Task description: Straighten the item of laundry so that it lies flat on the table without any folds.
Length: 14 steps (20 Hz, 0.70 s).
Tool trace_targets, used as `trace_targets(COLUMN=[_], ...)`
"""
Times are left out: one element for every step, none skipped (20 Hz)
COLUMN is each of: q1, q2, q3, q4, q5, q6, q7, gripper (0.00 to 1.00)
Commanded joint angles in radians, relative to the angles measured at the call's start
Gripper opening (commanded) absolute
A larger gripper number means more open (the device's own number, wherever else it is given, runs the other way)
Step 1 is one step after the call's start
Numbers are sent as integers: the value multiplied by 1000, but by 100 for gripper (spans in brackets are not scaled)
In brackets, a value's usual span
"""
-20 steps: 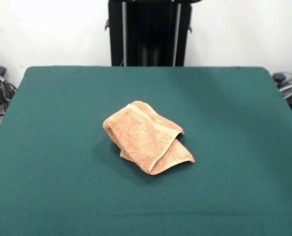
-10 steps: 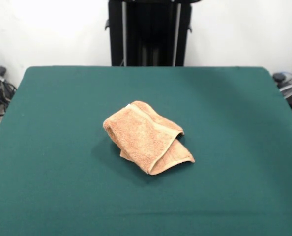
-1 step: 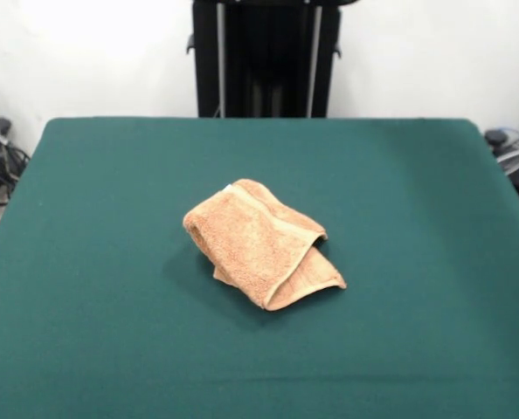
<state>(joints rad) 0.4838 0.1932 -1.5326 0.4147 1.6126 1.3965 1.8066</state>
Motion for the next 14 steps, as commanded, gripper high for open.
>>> trace_targets(q1=[5,5,2,3,0,-2,-5,-6,-10,-12,-16,-18,-19,-24], q2=[-75,-83,-87,-94,-100,-106,-112,-119,-125,-133,-139,-149,-159,-167], q3=[329,352,367,388,406,424,442,460,478,497,516,540,558,574], q4=[188,194,195,202,204,208,211,218,220,227,230,239,251,256], q5=[-203,-223,-235,-251,-265,-280,-294,-309,-324,-338,-352,-372,-389,-403], q6=[-26,-35,-41,-49,-54,-62,-69,-76,-82,-88,-94,-102,-111,-116], q7=[-298,-306,-313,-322,-329,-339,-346,-355,-365,-375,-384,-393,-404,-416], gripper=[100,100,100,100,100,100,100,100,100,100,100,100,100,100])
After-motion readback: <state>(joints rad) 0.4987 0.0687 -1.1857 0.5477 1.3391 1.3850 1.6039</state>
